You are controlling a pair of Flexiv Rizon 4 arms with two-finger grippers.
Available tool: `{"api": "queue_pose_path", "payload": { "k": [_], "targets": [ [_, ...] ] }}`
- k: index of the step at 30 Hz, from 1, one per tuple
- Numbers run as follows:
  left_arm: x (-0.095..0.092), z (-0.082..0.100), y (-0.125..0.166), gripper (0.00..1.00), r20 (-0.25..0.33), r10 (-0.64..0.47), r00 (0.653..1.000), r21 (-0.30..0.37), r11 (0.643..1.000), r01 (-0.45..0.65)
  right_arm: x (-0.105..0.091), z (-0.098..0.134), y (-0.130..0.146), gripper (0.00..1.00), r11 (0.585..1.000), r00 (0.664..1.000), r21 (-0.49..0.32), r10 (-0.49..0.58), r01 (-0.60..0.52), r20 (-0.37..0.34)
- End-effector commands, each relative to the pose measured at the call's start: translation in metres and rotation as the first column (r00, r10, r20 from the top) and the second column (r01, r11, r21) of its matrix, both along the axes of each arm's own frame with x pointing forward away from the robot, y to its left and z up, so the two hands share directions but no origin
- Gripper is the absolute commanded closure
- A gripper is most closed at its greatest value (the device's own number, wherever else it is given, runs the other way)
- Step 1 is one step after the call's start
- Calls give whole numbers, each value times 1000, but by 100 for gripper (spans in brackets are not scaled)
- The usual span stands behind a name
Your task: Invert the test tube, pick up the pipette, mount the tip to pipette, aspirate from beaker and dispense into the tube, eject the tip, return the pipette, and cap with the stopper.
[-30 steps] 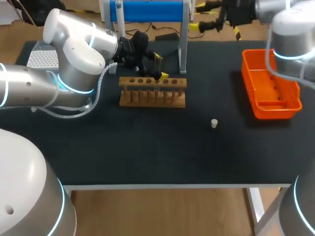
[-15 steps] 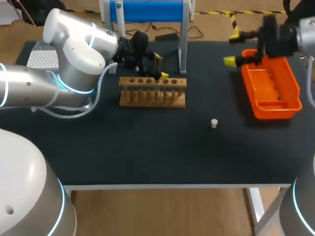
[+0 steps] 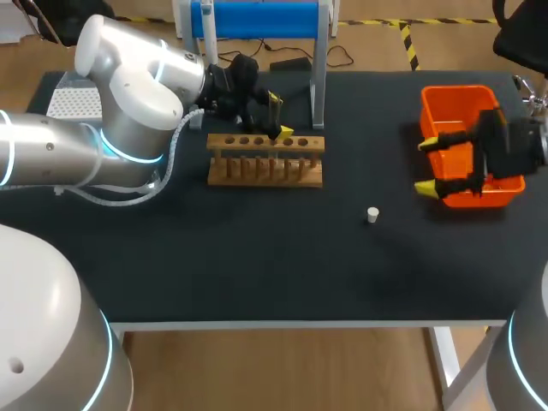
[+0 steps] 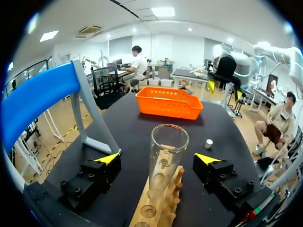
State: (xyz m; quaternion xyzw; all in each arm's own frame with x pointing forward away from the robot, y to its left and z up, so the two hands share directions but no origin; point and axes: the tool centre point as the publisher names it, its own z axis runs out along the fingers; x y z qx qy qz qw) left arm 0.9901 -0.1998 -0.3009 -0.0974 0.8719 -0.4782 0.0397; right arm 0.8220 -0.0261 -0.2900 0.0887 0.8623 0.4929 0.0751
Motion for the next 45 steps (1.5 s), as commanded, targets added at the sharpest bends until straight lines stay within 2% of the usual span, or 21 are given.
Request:
{"api": "queue_pose_path", "payload": {
  "k": [1,16,18,39,45],
  "targets": [
    [0,0,0,0,-1,-1,1000,0,1000,1,-2,-16,8,0,1000,1000,-16,5,-5,-12],
    [0,0,0,0,-1,-1,1000,0,1000,1,1,-65,21,0,996,997,-81,30,-36,-73],
    [0,0,0,0,-1,-1,1000,0,1000,1,1,-67,20,0,994,997,-100,29,-37,-74],
    [0,0,0,0,-1,-1,1000,0,1000,1,1,-67,20,0,994,997,-100,29,-37,-74],
    [0,0,0,0,-1,-1,1000,0,1000,1,-1,-76,25,0,992,997,-123,32,-40,-70]
  ]
}}
